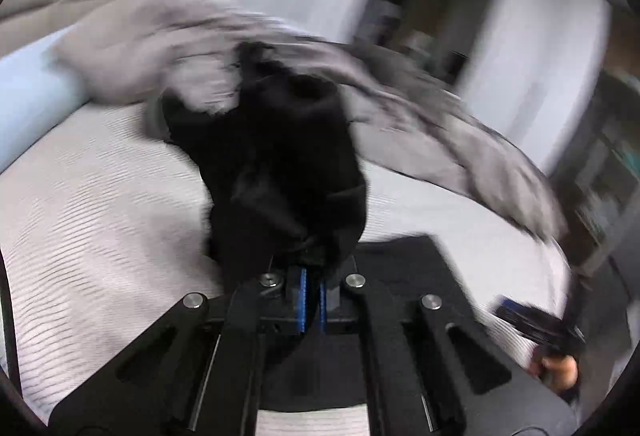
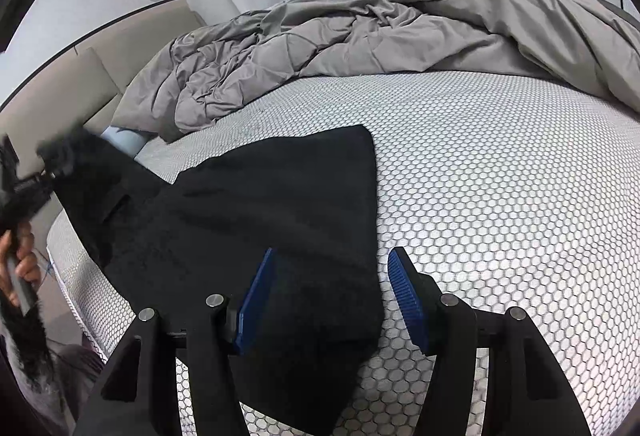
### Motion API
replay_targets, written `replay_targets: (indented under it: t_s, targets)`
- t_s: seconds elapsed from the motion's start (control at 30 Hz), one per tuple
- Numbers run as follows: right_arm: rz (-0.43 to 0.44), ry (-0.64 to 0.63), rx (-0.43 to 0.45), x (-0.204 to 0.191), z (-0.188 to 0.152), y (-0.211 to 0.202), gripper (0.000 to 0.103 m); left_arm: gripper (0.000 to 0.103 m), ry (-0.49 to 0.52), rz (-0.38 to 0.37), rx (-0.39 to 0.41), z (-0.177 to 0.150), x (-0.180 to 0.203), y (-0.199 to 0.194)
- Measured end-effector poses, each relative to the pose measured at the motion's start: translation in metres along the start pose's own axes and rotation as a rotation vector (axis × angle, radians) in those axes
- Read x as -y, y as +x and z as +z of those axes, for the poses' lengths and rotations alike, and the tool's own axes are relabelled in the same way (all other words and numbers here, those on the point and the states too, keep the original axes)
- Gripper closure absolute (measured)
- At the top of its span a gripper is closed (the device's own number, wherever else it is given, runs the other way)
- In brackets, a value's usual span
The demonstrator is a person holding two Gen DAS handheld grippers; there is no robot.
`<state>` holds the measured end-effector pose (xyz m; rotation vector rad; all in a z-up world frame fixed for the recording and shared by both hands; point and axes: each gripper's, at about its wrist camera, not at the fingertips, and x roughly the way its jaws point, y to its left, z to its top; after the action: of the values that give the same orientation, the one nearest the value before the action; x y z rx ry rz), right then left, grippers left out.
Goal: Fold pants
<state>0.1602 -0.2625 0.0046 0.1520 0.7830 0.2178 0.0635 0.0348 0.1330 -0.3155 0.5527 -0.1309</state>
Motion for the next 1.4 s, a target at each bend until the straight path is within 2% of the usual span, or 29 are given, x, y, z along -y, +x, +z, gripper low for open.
replay_targets:
  t_s: [0.1, 0.17, 0.23, 0.27, 0.33, 0.4, 0.5, 0.53, 0.7, 0.8, 0.83, 0.9, 0.97, 1.03, 1.1, 1.2, 1.23, 1.3, 1.37, 1.4]
  targets:
    - [-0.018, 0.02, 0.015, 0.009, 0.0, -0.005, 0.043, 0.101, 0.102, -0.174, -0.081, -0.012, 0.08, 0.029]
    - [-0.024, 0.043, 0.025, 0.016, 0.001, -0.009, 0.043, 0.091, 0.135, -0.29, -0.165, -0.032, 0.127, 0.056]
    - [-0.037, 0.071, 0.035, 0.025, 0.002, -0.013, 0.043, 0.05, 0.192, -0.378, -0.288, -0.056, 0.163, 0.086]
    - [-0.042, 0.079, 0.038, 0.028, 0.002, -0.014, 0.043, 0.046, 0.226, -0.387, -0.335, -0.069, 0.175, 0.097]
    - [-0.054, 0.104, 0.048, 0.035, 0.001, -0.018, 0.043, 0.046, 0.264, -0.352, -0.333, -0.085, 0.184, 0.102]
    - [-0.046, 0.141, 0.05, 0.043, 0.0, -0.021, 0.043, 0.044, 0.277, -0.334, -0.322, -0.082, 0.175, 0.101]
    - [0.011, 0.156, 0.037, 0.042, -0.001, -0.023, 0.043, 0.025, 0.22, -0.276, -0.264, -0.07, 0.137, 0.09]
    - [0.041, 0.149, 0.027, 0.038, -0.001, -0.02, 0.043, 0.024, 0.205, -0.252, -0.246, -0.073, 0.123, 0.08]
    - [0.249, 0.145, -0.076, 0.013, -0.003, 0.008, 0.043, 0.024, 0.16, -0.092, -0.205, -0.056, 0.056, 0.101]
    - [0.301, 0.16, -0.113, 0.005, -0.005, 0.025, 0.043, 0.024, 0.07, -0.06, -0.221, -0.064, 0.009, 0.114]
    - [0.308, 0.171, -0.131, 0.006, -0.005, 0.031, 0.043, 0.024, 0.009, -0.056, -0.244, -0.067, -0.007, 0.12]
    - [0.288, 0.201, -0.154, 0.008, -0.005, 0.04, 0.046, 0.024, -0.033, -0.054, -0.281, -0.072, -0.029, 0.122]
    - [0.275, 0.205, -0.153, 0.007, -0.001, 0.04, 0.048, 0.024, -0.058, -0.042, -0.261, -0.075, -0.048, 0.119]
    - [0.299, 0.188, -0.146, 0.003, 0.003, 0.036, 0.048, 0.024, -0.074, -0.023, -0.254, -0.075, -0.062, 0.119]
    - [0.299, 0.138, -0.149, -0.007, 0.005, 0.037, 0.048, 0.024, -0.082, -0.02, -0.255, -0.079, -0.071, 0.122]
    - [0.249, 0.112, -0.23, -0.015, -0.001, 0.062, 0.048, 0.024, -0.078, -0.007, -0.259, -0.08, -0.078, 0.124]
    - [0.236, 0.109, -0.24, -0.018, -0.002, 0.07, 0.05, 0.024, -0.077, -0.009, -0.258, -0.079, -0.079, 0.124]
    - [0.212, 0.083, -0.218, -0.021, -0.004, 0.07, 0.065, 0.024, -0.074, -0.016, -0.255, -0.075, -0.075, 0.123]
    - [0.181, 0.045, -0.196, -0.027, -0.003, 0.065, 0.087, 0.024, -0.068, -0.021, -0.246, -0.071, -0.073, 0.121]
    - [0.197, 0.024, -0.158, -0.032, -0.002, 0.057, 0.093, 0.024, -0.064, -0.024, -0.243, -0.07, -0.072, 0.118]
